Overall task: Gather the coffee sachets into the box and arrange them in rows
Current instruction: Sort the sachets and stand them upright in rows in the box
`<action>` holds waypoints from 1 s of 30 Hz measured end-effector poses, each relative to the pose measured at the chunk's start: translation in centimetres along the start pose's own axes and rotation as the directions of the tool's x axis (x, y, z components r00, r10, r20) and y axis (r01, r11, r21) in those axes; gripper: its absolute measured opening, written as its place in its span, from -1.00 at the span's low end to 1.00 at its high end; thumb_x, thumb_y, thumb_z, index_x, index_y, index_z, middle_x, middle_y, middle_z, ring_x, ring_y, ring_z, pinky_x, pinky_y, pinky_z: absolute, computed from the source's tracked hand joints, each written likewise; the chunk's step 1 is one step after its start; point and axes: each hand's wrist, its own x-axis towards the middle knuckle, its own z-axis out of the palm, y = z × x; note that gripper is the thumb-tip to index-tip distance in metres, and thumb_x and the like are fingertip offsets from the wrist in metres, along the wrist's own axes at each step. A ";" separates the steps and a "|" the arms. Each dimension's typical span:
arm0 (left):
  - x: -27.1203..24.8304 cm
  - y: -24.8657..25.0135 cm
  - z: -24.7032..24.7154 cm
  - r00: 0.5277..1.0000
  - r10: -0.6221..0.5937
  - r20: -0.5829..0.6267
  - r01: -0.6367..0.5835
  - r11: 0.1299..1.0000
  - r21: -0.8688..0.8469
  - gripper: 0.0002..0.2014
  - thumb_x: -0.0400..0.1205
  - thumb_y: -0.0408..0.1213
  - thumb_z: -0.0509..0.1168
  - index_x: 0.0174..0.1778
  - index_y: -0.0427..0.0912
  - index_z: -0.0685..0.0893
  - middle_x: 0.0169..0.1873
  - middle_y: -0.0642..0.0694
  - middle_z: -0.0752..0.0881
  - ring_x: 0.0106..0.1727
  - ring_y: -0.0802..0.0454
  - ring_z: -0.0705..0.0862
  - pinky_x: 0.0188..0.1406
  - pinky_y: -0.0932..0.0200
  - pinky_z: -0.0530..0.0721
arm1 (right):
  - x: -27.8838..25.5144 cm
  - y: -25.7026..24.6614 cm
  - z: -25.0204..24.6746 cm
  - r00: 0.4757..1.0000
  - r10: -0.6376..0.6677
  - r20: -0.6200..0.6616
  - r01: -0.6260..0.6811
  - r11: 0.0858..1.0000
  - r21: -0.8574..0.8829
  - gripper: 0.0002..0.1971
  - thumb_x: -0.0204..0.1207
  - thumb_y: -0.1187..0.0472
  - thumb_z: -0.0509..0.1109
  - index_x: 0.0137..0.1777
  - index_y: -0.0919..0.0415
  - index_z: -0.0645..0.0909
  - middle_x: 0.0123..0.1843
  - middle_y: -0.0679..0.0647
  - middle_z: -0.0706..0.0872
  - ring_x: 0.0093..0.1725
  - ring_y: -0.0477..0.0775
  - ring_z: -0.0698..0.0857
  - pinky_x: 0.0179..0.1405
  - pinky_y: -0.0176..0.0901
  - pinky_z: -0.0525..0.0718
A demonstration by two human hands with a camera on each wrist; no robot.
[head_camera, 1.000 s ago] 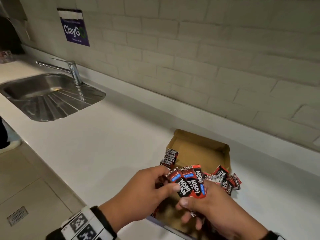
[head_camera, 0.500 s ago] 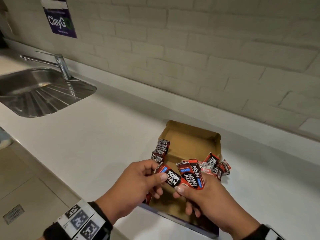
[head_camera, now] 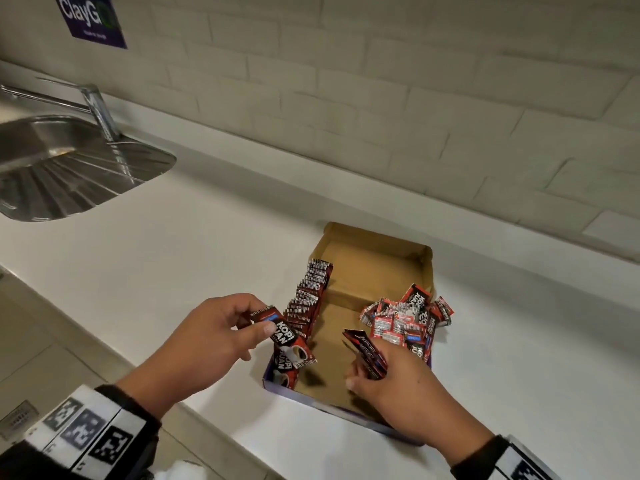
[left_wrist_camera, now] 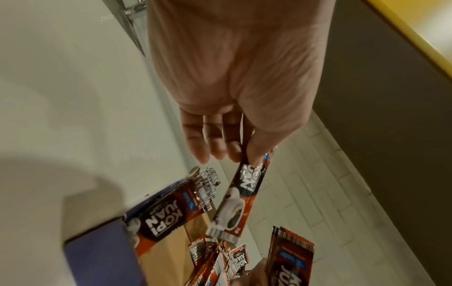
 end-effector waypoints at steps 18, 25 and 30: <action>1.2 -3.0 1.4 0.986 0.077 0.151 -0.144 0.846 0.513 -0.92 0.57 -0.08 0.51 -0.09 0.16 0.75 -0.25 0.23 0.66 -0.16 0.41 0.58 -0.30 0.45 0.45 | 3.3 -0.6 5.9 0.996 -0.081 -0.031 0.076 0.985 -0.157 -0.71 0.46 -0.01 0.64 -0.17 -0.07 0.53 -0.22 -0.12 0.70 -0.23 -0.25 0.63 -0.35 -0.35 0.53; 1.3 -4.1 2.3 0.996 0.080 0.035 -0.087 0.904 0.418 -0.86 0.57 -0.12 0.52 -0.09 0.15 0.67 -0.27 0.19 0.68 -0.35 0.22 0.59 -0.41 0.39 0.49 | 4.9 0.0 7.0 1.000 0.011 0.028 -0.016 0.985 0.172 -0.75 0.40 0.18 0.69 -0.07 0.04 0.65 -0.22 -0.09 0.77 -0.25 -0.23 0.71 -0.18 -0.38 0.65; 1.2 -5.1 2.8 0.997 0.071 -0.005 -0.065 0.939 0.338 -0.57 0.53 -0.16 0.55 0.17 0.27 0.50 0.05 0.28 0.58 0.02 0.29 0.60 -0.03 0.33 0.64 | 5.7 -0.2 6.1 0.991 -0.023 0.135 -0.009 0.973 0.232 -0.69 0.38 0.17 0.71 0.03 -0.03 0.68 -0.13 -0.07 0.83 -0.11 -0.12 0.80 0.10 -0.21 0.74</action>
